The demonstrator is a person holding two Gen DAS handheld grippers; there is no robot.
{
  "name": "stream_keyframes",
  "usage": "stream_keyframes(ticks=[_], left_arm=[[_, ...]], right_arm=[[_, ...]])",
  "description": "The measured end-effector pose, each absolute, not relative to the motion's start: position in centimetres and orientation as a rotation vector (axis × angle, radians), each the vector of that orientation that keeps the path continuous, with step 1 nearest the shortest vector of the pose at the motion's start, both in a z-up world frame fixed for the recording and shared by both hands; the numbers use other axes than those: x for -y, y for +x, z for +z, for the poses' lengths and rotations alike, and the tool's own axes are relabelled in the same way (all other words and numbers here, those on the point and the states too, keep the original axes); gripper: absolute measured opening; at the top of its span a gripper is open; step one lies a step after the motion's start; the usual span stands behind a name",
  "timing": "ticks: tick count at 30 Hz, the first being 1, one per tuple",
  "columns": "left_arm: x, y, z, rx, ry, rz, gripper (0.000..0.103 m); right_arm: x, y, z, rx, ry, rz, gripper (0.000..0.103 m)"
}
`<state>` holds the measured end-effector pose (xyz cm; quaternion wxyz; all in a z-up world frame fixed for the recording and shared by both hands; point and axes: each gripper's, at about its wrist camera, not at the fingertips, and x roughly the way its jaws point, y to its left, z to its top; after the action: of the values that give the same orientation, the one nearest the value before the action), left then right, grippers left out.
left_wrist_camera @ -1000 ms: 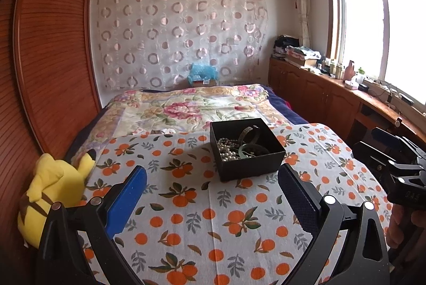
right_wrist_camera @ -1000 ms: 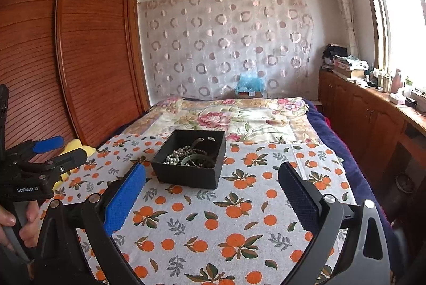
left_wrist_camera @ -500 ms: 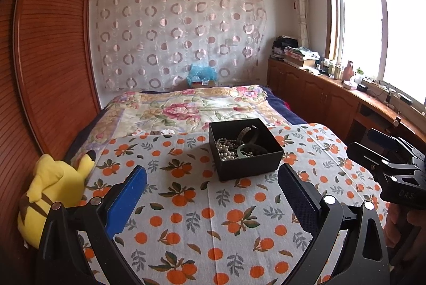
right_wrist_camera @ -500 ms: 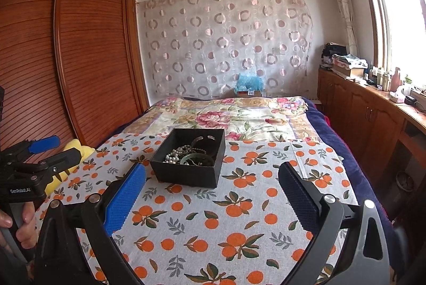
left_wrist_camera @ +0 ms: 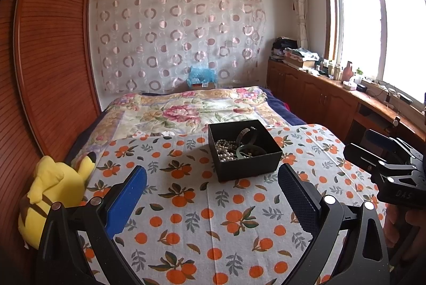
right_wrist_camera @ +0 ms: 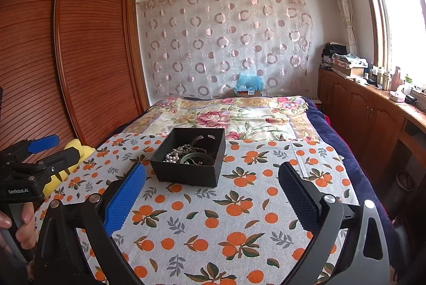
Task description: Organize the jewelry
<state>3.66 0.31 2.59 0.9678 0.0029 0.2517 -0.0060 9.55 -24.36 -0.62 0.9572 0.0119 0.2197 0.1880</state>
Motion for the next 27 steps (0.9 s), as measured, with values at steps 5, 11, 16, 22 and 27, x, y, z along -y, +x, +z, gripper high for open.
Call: stream_keyframes(ticks=[5,11,16,22,27], left_arm=[[-0.3,3.64,2.52,-0.51,0.006,-0.01,0.095],[-0.3,3.68,2.44,-0.509,0.007,-0.01,0.095],[-0.29,3.64,2.42,-0.51,0.008,-0.01,0.095],[-0.15,3.55,2.46,-0.51,0.011,-0.013,0.095],[-0.07,3.46,2.47,-0.51,0.011,-0.013,0.095]], right_arm=[[24.38,9.55,-0.64,-0.446,0.026,0.381,0.1],[24.39,9.55,-0.64,-0.446,0.026,0.382,0.1],[24.42,9.55,-0.61,-0.446,0.026,0.381,0.1],[24.45,9.53,-0.62,-0.446,0.028,0.384,0.1],[24.38,9.46,-0.69,-0.447,0.029,0.382,0.1]])
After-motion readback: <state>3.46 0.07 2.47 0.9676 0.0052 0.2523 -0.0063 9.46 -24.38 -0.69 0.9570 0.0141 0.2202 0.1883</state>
